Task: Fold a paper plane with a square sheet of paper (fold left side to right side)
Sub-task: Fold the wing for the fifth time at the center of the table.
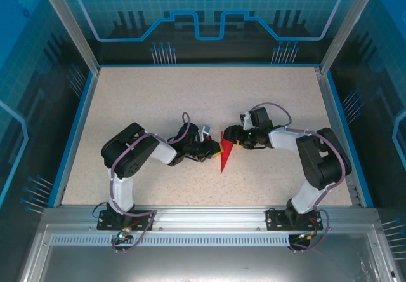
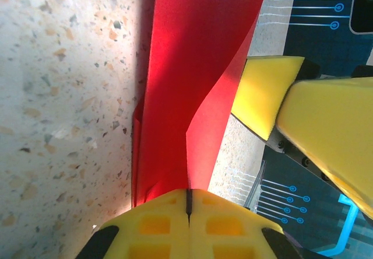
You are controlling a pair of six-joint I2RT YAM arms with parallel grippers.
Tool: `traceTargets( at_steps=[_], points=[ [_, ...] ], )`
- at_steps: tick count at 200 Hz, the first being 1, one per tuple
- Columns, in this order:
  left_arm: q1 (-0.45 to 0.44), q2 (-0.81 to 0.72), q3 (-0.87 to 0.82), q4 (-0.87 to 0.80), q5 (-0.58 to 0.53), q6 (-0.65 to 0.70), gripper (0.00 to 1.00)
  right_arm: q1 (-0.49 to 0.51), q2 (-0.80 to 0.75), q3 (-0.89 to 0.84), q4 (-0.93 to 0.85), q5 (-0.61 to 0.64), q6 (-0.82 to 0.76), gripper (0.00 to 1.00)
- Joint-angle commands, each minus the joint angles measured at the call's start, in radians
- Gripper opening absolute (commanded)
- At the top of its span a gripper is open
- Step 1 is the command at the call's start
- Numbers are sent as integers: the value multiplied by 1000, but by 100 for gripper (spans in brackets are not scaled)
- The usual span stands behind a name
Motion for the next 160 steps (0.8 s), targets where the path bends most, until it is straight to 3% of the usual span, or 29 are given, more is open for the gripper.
traceTargets(
  at_steps=[1, 85, 160],
  points=[
    [10, 6, -1, 4, -10, 26, 0, 7, 23, 38, -45, 2, -14, 70],
    [19, 6, 11, -41, -24, 65, 0, 38, 109, 146, -251, 77, -74, 72],
    [27, 20, 28, -72, -26, 88, 0, 66, 150, 187, -312, 116, -100, 73]
  ],
)
